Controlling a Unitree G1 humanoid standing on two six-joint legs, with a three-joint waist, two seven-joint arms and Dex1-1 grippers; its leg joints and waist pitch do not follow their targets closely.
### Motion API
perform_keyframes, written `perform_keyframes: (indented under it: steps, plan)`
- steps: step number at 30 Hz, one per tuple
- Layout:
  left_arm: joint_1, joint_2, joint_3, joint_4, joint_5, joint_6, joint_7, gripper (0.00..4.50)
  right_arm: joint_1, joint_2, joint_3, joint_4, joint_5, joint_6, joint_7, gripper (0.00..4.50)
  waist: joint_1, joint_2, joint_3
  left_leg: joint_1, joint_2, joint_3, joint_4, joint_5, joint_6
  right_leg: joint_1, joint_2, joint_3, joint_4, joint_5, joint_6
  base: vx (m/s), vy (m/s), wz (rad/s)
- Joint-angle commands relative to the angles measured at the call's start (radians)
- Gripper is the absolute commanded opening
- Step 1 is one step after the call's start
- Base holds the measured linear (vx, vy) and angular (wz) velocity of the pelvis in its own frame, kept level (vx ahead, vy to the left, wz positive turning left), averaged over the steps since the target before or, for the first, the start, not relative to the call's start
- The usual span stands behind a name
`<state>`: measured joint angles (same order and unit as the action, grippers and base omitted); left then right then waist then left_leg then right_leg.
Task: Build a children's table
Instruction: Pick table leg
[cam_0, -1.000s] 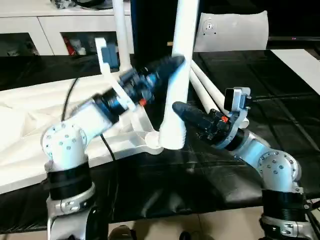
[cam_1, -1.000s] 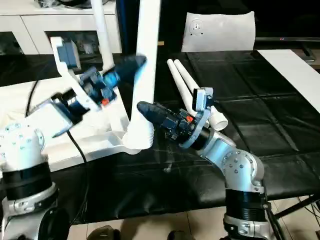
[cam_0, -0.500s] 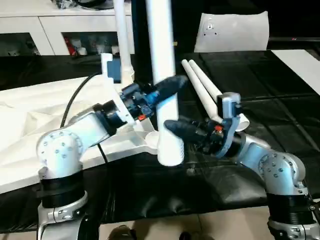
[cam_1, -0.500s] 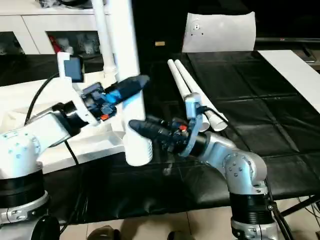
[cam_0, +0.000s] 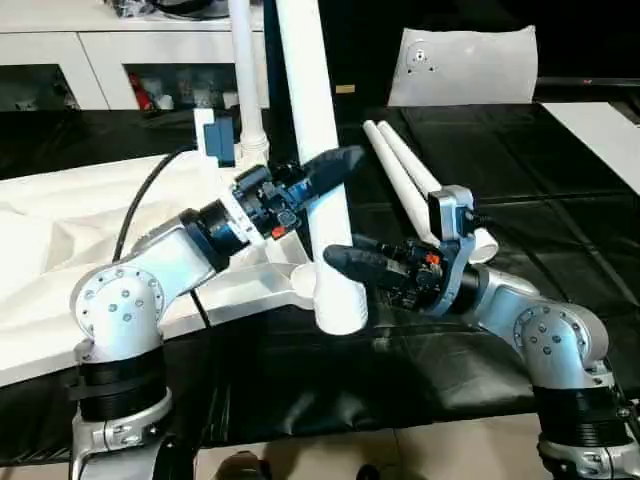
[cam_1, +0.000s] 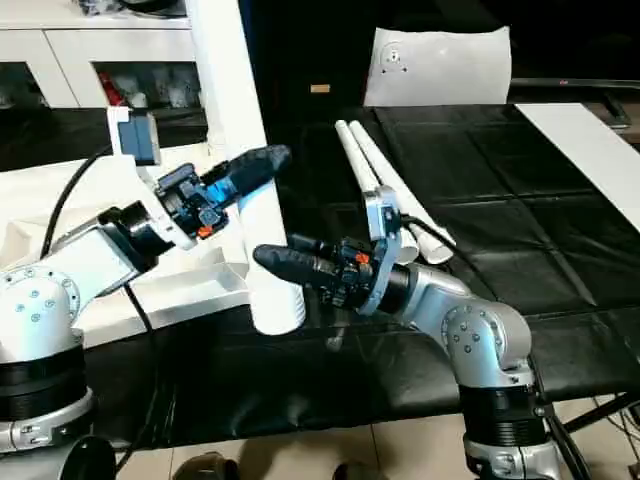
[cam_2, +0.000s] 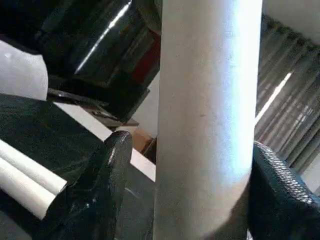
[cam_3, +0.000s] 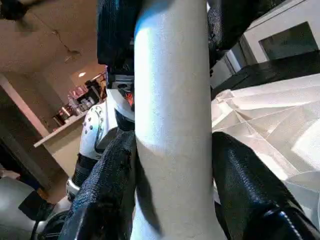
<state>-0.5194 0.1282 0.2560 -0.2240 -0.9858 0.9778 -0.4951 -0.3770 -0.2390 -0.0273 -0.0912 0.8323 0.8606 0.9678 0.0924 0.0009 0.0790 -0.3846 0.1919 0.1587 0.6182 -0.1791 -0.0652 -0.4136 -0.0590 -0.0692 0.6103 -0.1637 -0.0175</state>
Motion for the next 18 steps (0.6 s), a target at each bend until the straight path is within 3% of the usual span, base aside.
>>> perform_keyframes:
  steps: [1,18]
  plan:
    - [0.008,0.010,-0.013,-0.030,-0.001,-0.005,0.007,2.70,-0.018,-0.001,0.004,0.008,0.002,-0.016,0.011,1.87,0.002,-0.008,-0.081,0.012,0.024,-0.004,-0.076,-0.175,-0.006,0.054,-0.069,0.040,-0.092,-0.426,-0.069,0.000,0.000,0.00]
    - [0.021,0.021,-0.024,-0.046,-0.018,-0.014,0.018,2.70,-0.019,-0.006,0.013,0.016,0.001,-0.031,0.014,1.87,0.003,-0.008,-0.083,0.011,0.024,-0.003,-0.075,-0.167,-0.007,0.054,-0.069,0.041,-0.090,-0.409,-0.077,0.000,0.000,0.00]
